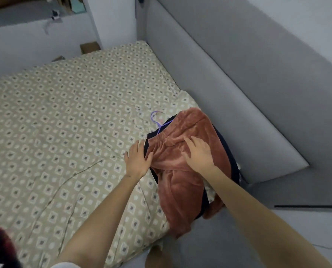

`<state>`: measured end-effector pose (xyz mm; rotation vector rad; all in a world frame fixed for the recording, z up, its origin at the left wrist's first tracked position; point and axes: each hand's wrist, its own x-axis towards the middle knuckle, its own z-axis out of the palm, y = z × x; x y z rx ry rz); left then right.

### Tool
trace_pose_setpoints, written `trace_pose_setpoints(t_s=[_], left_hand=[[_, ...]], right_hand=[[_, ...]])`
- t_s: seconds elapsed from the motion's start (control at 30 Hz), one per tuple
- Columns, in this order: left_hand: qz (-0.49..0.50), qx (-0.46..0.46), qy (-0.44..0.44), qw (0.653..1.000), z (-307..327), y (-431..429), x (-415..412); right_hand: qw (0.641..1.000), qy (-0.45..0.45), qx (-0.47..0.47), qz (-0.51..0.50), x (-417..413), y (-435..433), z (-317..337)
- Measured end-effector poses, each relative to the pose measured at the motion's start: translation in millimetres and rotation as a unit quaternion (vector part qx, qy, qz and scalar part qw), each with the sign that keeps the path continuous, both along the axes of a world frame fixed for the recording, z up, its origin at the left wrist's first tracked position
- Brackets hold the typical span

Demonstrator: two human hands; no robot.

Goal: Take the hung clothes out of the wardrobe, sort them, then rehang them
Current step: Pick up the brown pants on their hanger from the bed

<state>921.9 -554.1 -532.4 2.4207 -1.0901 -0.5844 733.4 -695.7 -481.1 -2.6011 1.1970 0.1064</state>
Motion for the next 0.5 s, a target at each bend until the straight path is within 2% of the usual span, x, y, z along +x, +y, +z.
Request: trace_pose_setpoints(t_s=[0.27, 0.5], left_hand=[[0.009, 0.075, 0.064, 0.995, -61.4, -44.5, 45.6], [0.049, 0.127, 0.123, 0.983, -135.3, -82.2, 57.4]], right_hand=[[1.000, 0.006, 0.019, -0.021, 48.2, -53.3, -53.4], [0.999, 0.018, 0.027, 0.010, 81.3, -101.3, -111.3]])
